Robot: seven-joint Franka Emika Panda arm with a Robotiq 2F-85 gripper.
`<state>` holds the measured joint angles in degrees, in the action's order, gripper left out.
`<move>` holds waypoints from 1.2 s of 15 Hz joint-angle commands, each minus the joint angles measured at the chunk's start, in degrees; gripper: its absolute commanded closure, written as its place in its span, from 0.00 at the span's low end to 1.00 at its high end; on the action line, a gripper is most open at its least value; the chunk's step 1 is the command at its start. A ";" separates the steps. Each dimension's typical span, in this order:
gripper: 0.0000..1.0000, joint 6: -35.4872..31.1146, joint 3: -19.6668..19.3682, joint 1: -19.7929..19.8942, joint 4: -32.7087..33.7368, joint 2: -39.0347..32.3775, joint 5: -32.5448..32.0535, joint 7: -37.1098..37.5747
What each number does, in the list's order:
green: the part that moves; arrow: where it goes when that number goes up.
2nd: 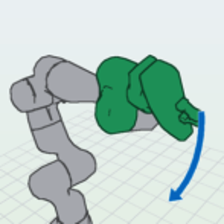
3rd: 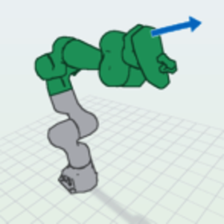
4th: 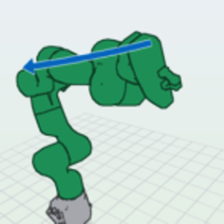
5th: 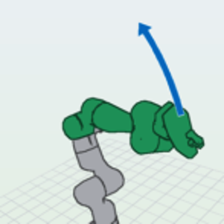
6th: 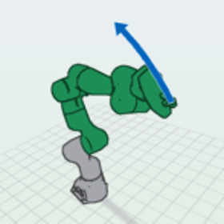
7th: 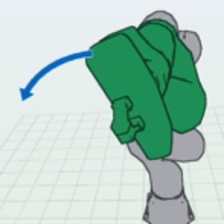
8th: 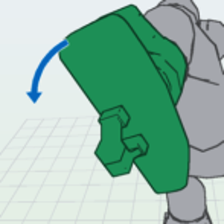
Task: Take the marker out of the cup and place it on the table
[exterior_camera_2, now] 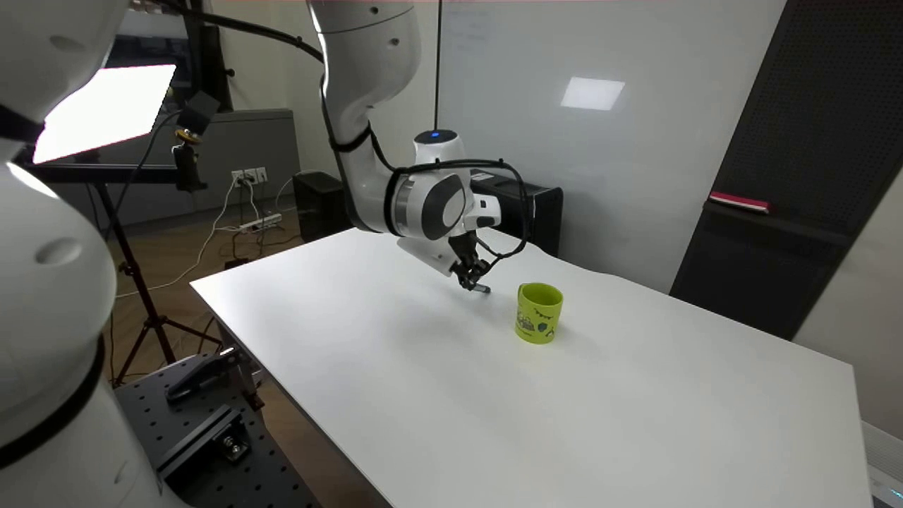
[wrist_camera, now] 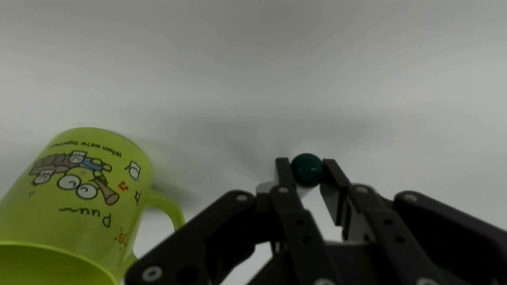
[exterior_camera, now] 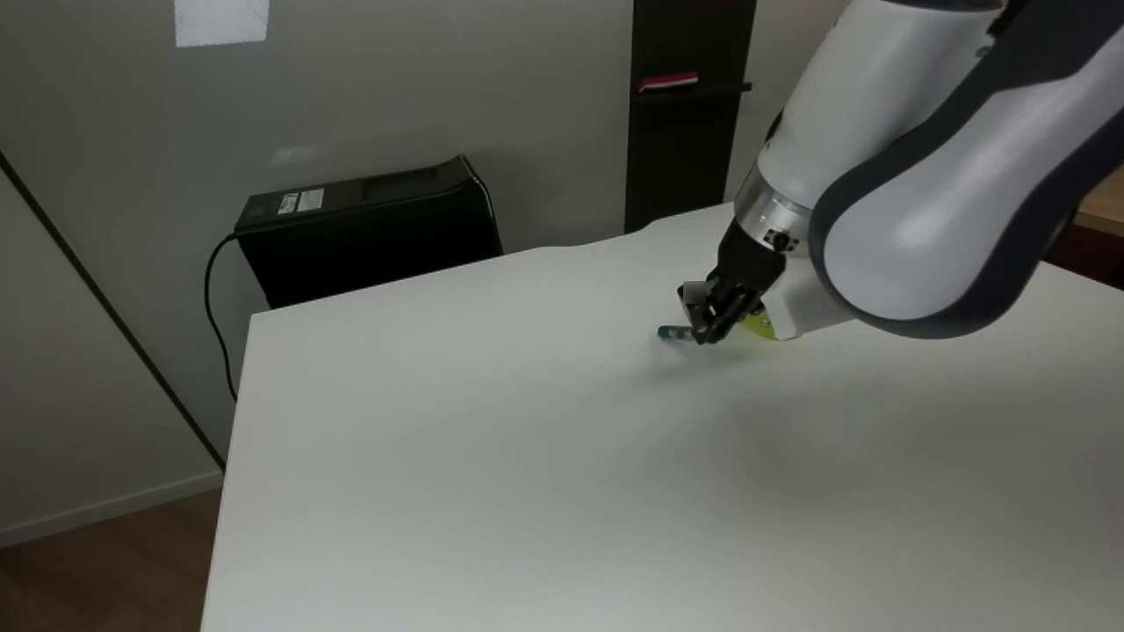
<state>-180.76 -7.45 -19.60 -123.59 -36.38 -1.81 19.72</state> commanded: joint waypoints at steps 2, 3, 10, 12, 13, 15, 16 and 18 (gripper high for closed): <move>0.94 5.33 4.37 3.48 1.25 -2.24 4.15 -3.85; 0.94 8.53 6.42 5.39 1.82 -2.43 4.61 -4.85; 0.38 30.28 8.80 10.16 8.87 -3.50 5.88 -5.95; 0.25 33.57 8.37 10.56 10.33 -2.97 5.53 -5.75; 0.18 34.92 8.07 10.60 10.96 -2.63 5.34 -5.59; 0.04 37.50 7.94 11.14 12.20 -1.55 5.29 -5.90; 0.01 38.09 7.76 11.25 12.65 -0.97 5.22 -5.80; 0.00 38.69 7.87 11.81 13.54 0.00 5.64 -5.89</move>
<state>-144.76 0.35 -8.62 -111.61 -38.31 3.43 14.01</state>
